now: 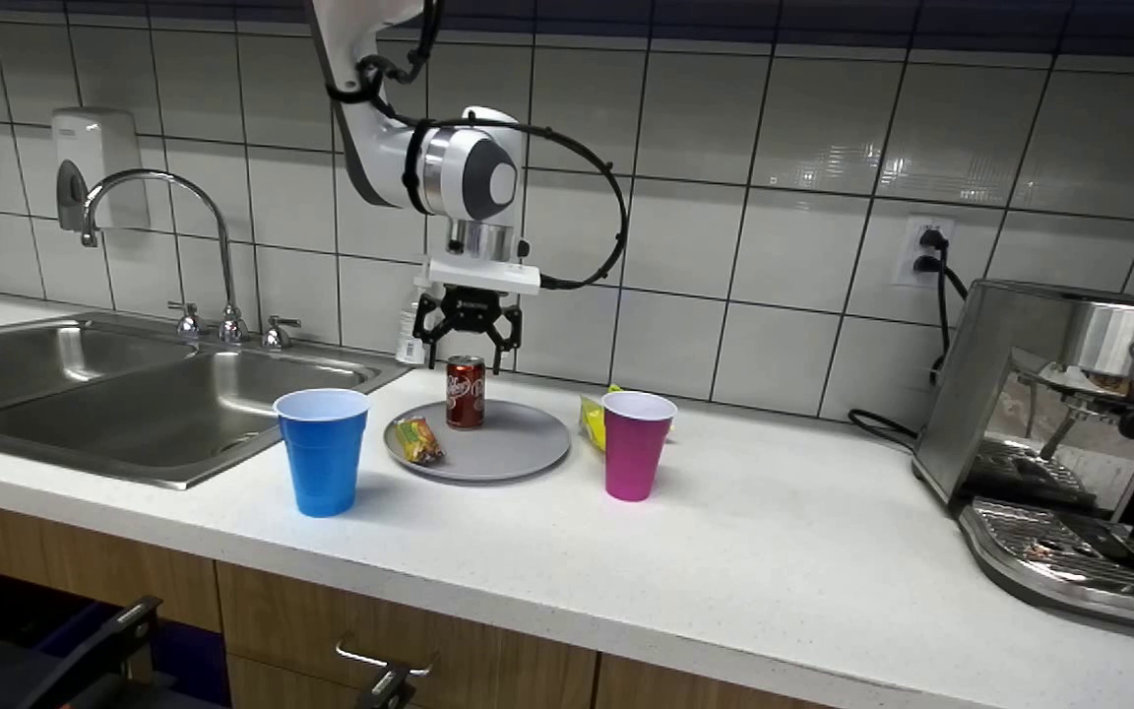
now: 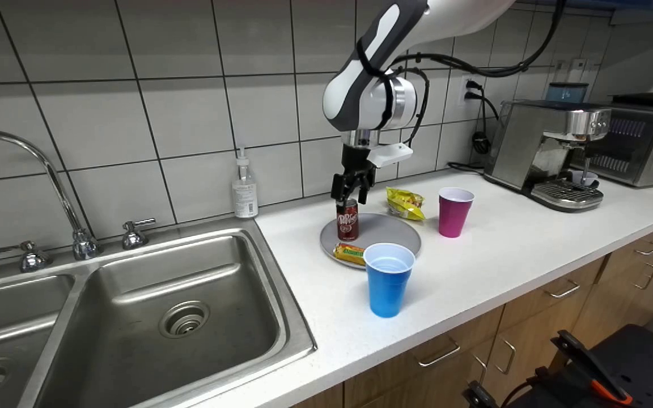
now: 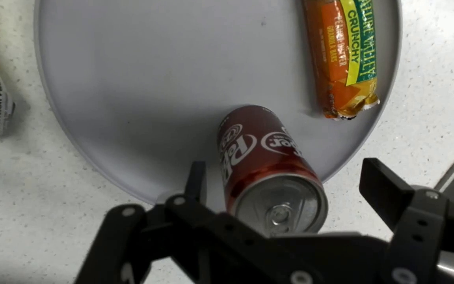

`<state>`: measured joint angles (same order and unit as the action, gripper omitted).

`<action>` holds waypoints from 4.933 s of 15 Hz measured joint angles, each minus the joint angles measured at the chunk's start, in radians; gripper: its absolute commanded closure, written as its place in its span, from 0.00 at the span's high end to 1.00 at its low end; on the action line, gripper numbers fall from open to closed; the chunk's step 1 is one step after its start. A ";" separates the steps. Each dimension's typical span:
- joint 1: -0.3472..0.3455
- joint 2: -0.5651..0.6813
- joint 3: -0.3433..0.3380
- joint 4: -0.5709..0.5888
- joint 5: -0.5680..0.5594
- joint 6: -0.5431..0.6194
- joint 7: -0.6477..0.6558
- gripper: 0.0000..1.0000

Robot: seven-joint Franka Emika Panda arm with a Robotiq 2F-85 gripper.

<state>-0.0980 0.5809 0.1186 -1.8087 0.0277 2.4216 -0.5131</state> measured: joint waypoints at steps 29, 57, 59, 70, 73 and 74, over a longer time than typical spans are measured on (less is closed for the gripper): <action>0.032 0.037 0.011 0.076 -0.042 -0.001 0.001 0.38; 0.142 0.158 0.014 0.257 -0.068 -0.041 0.003 0.38; 0.142 0.159 0.014 0.257 -0.069 -0.042 0.003 0.38; 0.141 0.177 0.014 0.277 -0.070 -0.063 0.003 1.00; 0.136 0.167 0.014 0.288 -0.070 -0.086 0.001 1.00; 0.132 0.160 0.014 0.288 -0.070 -0.091 0.001 1.00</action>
<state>0.0340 0.7413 0.1330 -1.5203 -0.0424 2.3304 -0.5123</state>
